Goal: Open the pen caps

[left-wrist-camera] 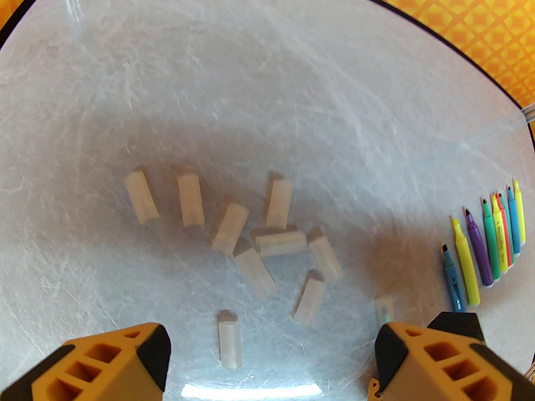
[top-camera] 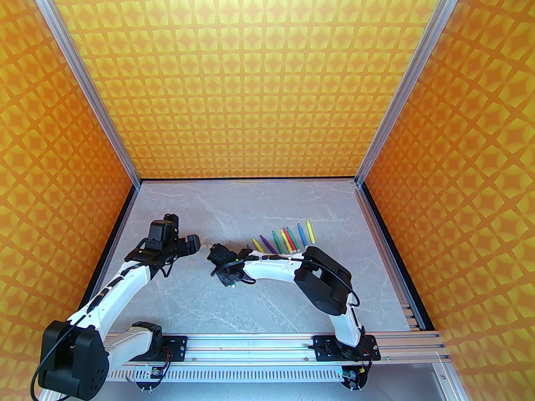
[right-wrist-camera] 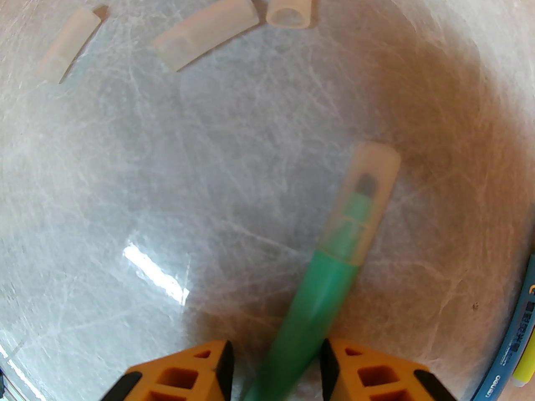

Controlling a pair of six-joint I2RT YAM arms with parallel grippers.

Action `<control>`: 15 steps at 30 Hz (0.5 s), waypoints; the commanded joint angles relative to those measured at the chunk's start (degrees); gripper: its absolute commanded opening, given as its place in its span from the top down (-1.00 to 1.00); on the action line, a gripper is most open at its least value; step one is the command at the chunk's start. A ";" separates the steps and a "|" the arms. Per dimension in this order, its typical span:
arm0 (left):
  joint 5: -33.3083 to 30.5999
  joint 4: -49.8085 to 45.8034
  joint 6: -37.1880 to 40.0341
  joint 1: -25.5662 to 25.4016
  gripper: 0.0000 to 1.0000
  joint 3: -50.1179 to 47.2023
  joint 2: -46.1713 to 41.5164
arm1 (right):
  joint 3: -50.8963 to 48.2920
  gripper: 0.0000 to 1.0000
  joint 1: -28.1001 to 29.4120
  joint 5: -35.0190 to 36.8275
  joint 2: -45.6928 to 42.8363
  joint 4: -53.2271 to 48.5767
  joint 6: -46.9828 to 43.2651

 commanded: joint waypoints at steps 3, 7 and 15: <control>-0.55 0.38 -0.62 0.68 -0.71 -1.39 -1.45 | 0.93 0.28 -0.06 3.02 3.87 -3.70 -0.11; -0.58 0.09 -0.74 1.21 -0.71 -1.78 -5.33 | 1.50 0.38 -0.06 3.15 4.57 -4.06 -0.37; -0.47 -0.93 -0.26 1.90 -0.72 -2.16 -6.92 | 1.74 0.61 -0.24 1.01 4.68 -3.04 -0.59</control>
